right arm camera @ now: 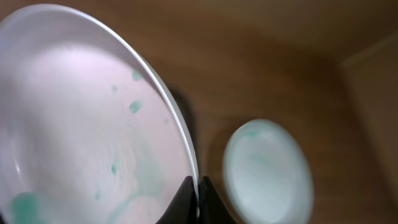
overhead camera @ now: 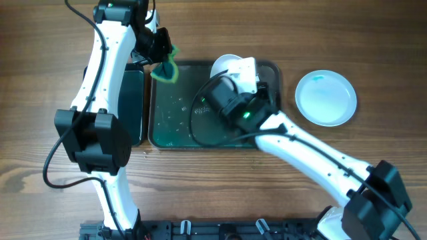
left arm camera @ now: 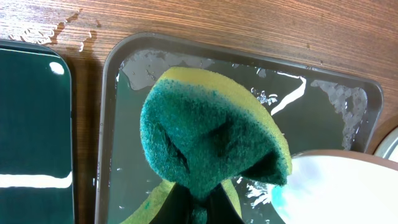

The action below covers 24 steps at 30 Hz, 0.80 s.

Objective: Clean dirty plates on tray and stack at the side
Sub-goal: 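Carry the last plate with the right gripper onto the plate stack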

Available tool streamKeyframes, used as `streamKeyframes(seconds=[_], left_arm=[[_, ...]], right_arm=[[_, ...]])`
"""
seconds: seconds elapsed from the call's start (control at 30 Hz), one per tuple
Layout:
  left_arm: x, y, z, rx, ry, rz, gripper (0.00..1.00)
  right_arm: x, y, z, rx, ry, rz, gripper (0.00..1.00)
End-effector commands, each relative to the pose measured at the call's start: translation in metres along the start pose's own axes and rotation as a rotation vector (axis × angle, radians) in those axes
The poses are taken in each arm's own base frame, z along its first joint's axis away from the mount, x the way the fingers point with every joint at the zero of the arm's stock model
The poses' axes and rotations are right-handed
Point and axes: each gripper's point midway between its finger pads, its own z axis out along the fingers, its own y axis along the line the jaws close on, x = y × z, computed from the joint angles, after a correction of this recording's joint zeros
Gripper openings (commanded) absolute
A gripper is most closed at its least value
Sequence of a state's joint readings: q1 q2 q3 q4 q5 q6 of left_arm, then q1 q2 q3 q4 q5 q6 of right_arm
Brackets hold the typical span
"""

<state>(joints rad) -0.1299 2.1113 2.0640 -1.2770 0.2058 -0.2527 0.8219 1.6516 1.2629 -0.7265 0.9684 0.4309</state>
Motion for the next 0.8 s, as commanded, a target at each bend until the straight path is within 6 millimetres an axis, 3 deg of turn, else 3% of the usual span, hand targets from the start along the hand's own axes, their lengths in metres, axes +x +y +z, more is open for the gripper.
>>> streamKeyframes(seconds=[0.0, 0.1, 0.2, 0.23, 0.3, 0.4, 0.5, 0.57, 0.6, 0.67, 0.77], left_arm=[[-0.002, -0.002, -0.003, -0.002, -0.012, -0.008, 0.04], [-0.002, -0.002, -0.003, -0.002, -0.012, -0.008, 0.04], [-0.002, -0.002, -0.003, -0.001, -0.012, -0.007, 0.04], [-0.002, -0.002, -0.003, -0.001, -0.012, -0.007, 0.04], [-0.002, -0.002, -0.003, -0.002, -0.011, -0.007, 0.04], [0.0, -0.001, -0.003, -0.005, -0.002, -0.009, 0.04], [0.001, -0.001, -0.003, -0.006, 0.002, -0.01, 0.04], [0.003, -0.001, -0.002, -0.007, 0.007, -0.01, 0.04], [0.005, -0.003, -0.001, -0.008, 0.014, -0.006, 0.04], [0.011, -0.003, 0.005, -0.017, 0.033, -0.002, 0.04], [0.014, 0.005, 0.01, -0.057, 0.041, -0.004, 0.04]], right_arm=[[-0.03, -0.034, -0.038, 0.233, -0.195, -0.045, 0.04], [-0.043, -0.046, -0.065, 0.366, -0.308, -0.055, 0.04], [-0.042, -0.039, -0.066, 0.337, -0.3, -0.074, 0.04], [-0.036, -0.027, -0.06, 0.262, -0.263, -0.097, 0.04], [-0.012, 0.017, -0.047, -0.012, -0.132, -0.215, 0.04], [0.019, 0.067, -0.038, -0.393, 0.09, -0.075, 0.04], [0.033, 0.081, -0.025, -0.675, 0.31, 0.08, 0.04], [0.028, 0.066, -0.011, -0.859, 0.43, 0.238, 0.04], [0.022, 0.05, -0.003, -0.936, 0.467, 0.329, 0.04], [0.027, -0.016, 0.032, -0.84, 0.501, 0.486, 0.04], [0.048, -0.09, 0.058, -0.648, 0.521, 0.613, 0.04]])
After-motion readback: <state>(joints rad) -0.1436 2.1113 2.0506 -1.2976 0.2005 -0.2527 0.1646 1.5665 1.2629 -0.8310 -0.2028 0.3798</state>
